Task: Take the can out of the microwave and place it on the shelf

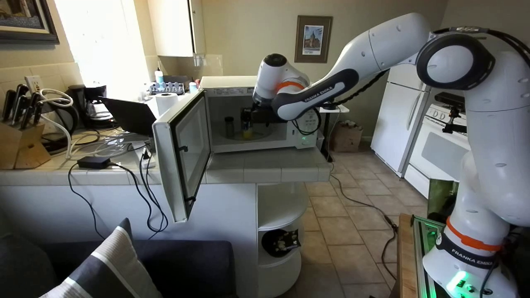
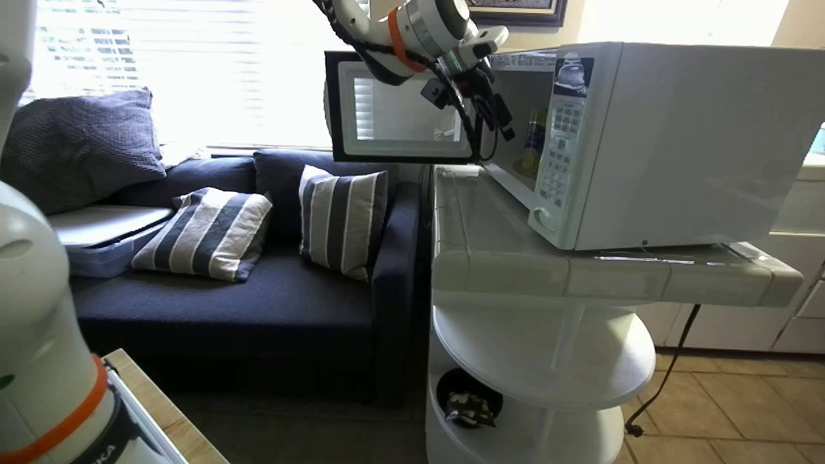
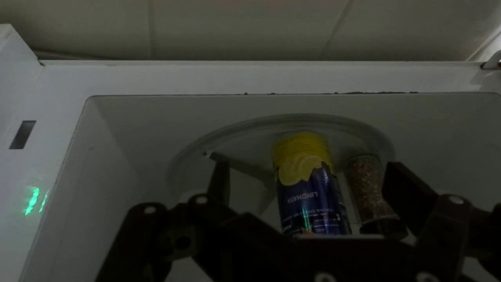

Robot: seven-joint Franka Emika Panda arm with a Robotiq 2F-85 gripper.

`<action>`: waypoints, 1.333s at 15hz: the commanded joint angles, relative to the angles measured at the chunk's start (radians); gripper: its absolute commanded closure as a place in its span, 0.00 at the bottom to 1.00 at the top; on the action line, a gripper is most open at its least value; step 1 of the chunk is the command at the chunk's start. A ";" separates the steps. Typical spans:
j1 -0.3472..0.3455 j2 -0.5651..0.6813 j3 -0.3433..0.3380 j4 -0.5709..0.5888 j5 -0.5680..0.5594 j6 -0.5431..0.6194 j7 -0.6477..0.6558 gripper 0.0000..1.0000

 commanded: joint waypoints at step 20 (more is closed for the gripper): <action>0.017 0.217 -0.017 0.221 -0.805 0.010 0.516 0.00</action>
